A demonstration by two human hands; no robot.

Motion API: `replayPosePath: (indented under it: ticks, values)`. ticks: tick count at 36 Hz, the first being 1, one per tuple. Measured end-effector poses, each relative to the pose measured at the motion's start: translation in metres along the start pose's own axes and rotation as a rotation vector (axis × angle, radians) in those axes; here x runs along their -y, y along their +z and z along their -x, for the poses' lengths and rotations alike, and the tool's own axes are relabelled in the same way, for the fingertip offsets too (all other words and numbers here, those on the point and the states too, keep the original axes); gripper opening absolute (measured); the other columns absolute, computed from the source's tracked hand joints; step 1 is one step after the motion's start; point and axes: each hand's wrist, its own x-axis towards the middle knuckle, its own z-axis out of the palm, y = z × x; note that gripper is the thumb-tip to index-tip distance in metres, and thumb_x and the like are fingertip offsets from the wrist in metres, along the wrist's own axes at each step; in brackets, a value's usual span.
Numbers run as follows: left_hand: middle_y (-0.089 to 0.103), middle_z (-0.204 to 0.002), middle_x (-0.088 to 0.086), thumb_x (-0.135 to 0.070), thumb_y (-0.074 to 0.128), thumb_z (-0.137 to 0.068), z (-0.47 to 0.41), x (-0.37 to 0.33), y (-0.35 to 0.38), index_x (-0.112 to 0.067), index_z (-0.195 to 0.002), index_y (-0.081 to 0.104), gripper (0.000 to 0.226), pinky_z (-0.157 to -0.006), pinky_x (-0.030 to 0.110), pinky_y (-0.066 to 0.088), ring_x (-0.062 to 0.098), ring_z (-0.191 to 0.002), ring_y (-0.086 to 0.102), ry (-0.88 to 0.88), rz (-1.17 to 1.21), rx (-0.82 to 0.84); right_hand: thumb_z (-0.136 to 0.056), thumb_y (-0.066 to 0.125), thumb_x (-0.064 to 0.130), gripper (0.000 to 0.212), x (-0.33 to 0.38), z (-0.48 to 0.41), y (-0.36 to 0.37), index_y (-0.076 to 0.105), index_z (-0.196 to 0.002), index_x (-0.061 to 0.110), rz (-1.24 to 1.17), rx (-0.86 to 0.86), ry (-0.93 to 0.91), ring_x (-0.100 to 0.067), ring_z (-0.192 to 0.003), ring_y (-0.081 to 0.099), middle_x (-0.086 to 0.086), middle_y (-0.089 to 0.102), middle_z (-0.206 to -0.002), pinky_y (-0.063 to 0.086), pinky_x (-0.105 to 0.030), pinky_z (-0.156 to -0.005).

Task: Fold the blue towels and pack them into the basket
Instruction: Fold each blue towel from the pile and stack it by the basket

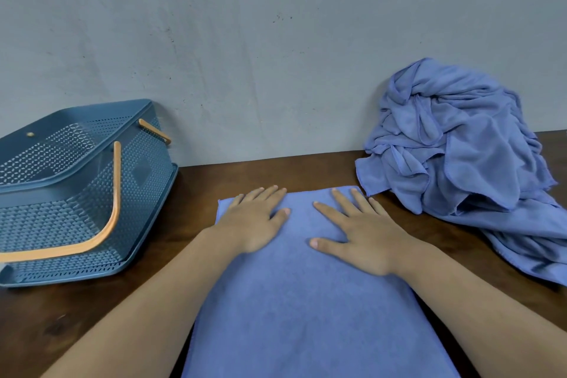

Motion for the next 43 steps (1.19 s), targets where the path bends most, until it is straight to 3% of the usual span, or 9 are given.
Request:
replayPosePath:
  ticks: [5,11,17,20,23,29,35,39,43]
  values:
    - [0.059,-0.132,-0.012,-0.036,0.049,-0.105,-0.022,0.001,-0.017,-0.037,-0.128,0.064,0.028,-0.107,0.045,0.044,0.018,-0.123,0.054,0.007,0.046,-0.137,-0.077,0.018,0.104,0.096,0.0,0.0,0.0,-0.004,-0.16,0.062,-0.007,-0.007,0.005,-0.022,-0.159,-0.028,0.013,-0.02,-0.174,-0.01,-0.048,-0.13]
    - [0.054,-0.1,-0.014,-0.026,0.062,-0.099,-0.044,0.005,-0.022,-0.031,-0.097,0.067,0.007,-0.092,0.045,0.054,0.015,-0.099,0.059,-0.006,0.141,-0.191,-0.078,0.021,0.104,0.096,0.002,0.002,-0.003,-0.001,-0.161,0.06,-0.022,-0.005,0.015,-0.025,-0.158,-0.029,0.013,-0.02,-0.174,-0.01,-0.047,-0.13]
    - [0.056,-0.127,-0.013,-0.035,0.05,-0.106,0.009,-0.02,0.0,-0.03,-0.124,0.059,0.02,-0.094,0.036,0.039,0.019,-0.118,0.052,-0.026,0.047,-0.343,-0.077,0.019,0.104,0.097,0.002,0.003,-0.004,-0.002,-0.161,0.06,-0.008,-0.008,0.011,-0.024,-0.16,-0.026,0.012,-0.017,-0.175,-0.009,-0.048,-0.13]
    - [0.05,-0.147,-0.018,-0.052,0.042,-0.107,0.067,-0.035,0.01,-0.035,-0.139,0.053,0.038,-0.114,0.035,0.033,0.012,-0.139,0.044,0.021,0.07,-0.234,-0.078,0.018,0.103,0.097,0.002,0.002,-0.004,-0.002,-0.162,0.059,0.003,-0.011,0.009,-0.025,-0.16,-0.024,0.011,-0.017,-0.175,-0.009,-0.048,-0.13]
    - [0.018,-0.171,-0.022,-0.068,0.032,-0.106,0.121,-0.036,0.019,-0.042,-0.16,0.03,0.061,-0.13,0.034,0.012,0.005,-0.159,0.011,-0.007,0.031,-0.069,-0.079,0.017,0.103,0.096,0.001,0.003,-0.005,-0.003,-0.162,0.058,0.012,-0.006,0.013,-0.026,-0.16,-0.023,0.011,-0.017,-0.175,-0.008,-0.048,-0.13]
    - [-0.011,-0.172,-0.028,-0.078,0.021,-0.101,0.185,-0.031,0.035,-0.05,-0.166,0.005,0.072,-0.132,0.035,-0.005,-0.001,-0.158,-0.018,-0.04,-0.011,-0.07,-0.086,0.016,0.098,0.089,0.003,0.01,-0.008,0.003,-0.163,0.056,0.067,-0.064,-0.029,-0.026,-0.163,-0.013,0.012,-0.008,-0.176,-0.001,-0.051,-0.13]
    - [-0.013,-0.175,-0.02,-0.077,0.019,-0.102,0.188,-0.028,0.044,-0.046,-0.167,0.001,0.074,-0.132,0.038,-0.007,0.007,-0.16,-0.019,-0.045,-0.019,-0.1,-0.09,0.001,0.078,0.084,0.032,0.049,-0.018,0.025,-0.163,0.044,0.311,-0.161,-0.143,-0.025,-0.158,0.023,0.007,0.027,-0.172,0.027,-0.052,-0.121]
    - [-0.014,-0.175,-0.017,-0.078,0.018,-0.102,0.192,-0.027,0.045,-0.046,-0.167,-0.002,0.076,-0.132,0.039,-0.007,0.008,-0.16,-0.02,-0.029,-0.022,-0.086,-0.099,0.02,0.081,0.078,0.077,0.109,-0.002,0.011,-0.167,0.044,0.08,0.014,-0.12,-0.023,-0.163,0.003,0.009,0.002,-0.177,0.015,-0.05,-0.129]
    - [-0.016,-0.175,-0.017,-0.084,0.016,-0.098,0.193,-0.027,0.043,-0.047,-0.166,-0.005,0.081,-0.132,0.042,-0.006,0.008,-0.159,-0.023,-0.021,-0.02,-0.077,-0.095,0.016,0.089,0.079,0.079,0.149,0.022,-0.013,-0.161,0.056,0.059,0.023,-0.123,-0.015,-0.159,-0.024,0.018,-0.025,-0.172,-0.004,-0.047,-0.131]
